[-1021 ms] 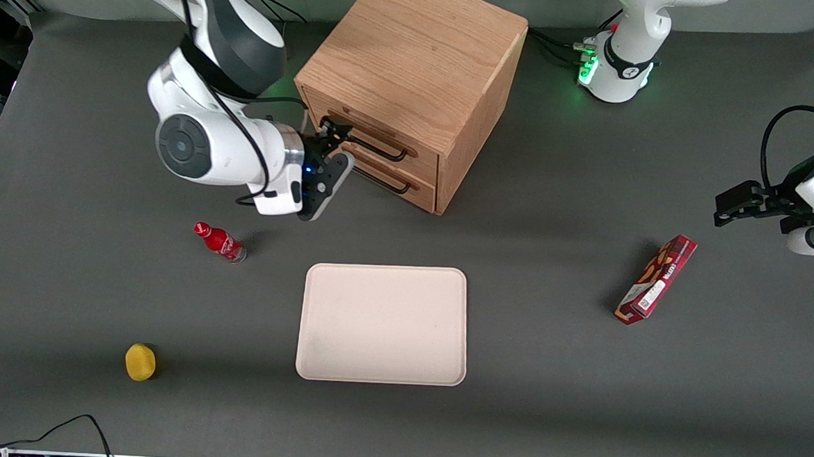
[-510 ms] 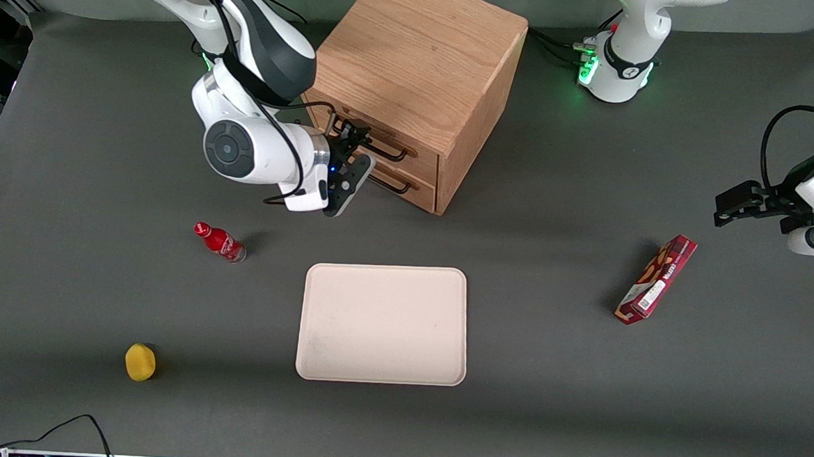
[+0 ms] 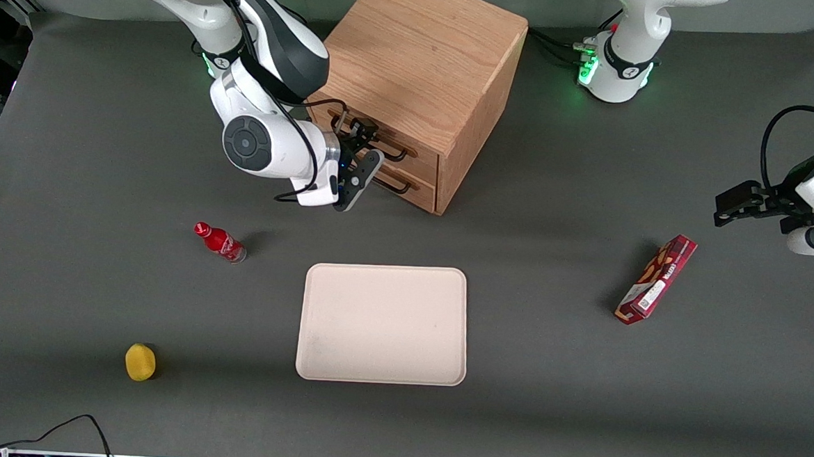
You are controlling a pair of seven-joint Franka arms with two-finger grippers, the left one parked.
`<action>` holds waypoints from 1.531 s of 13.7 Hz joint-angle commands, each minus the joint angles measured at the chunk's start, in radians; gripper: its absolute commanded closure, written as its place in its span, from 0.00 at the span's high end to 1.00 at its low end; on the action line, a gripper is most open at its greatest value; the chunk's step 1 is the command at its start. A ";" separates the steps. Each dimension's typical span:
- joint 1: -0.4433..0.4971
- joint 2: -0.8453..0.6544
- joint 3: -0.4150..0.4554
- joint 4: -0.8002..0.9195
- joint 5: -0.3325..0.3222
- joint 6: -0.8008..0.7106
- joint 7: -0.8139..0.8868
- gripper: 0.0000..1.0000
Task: Open upper drawer
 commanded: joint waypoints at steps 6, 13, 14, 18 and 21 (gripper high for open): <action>-0.012 0.038 -0.012 0.017 -0.117 0.059 -0.005 1.00; -0.018 0.115 -0.060 0.164 -0.187 0.035 -0.006 1.00; -0.018 0.121 -0.077 0.186 -0.189 0.024 -0.006 1.00; -0.020 0.152 -0.094 0.264 -0.282 -0.005 -0.008 1.00; -0.020 0.158 -0.120 0.296 -0.308 -0.010 -0.038 1.00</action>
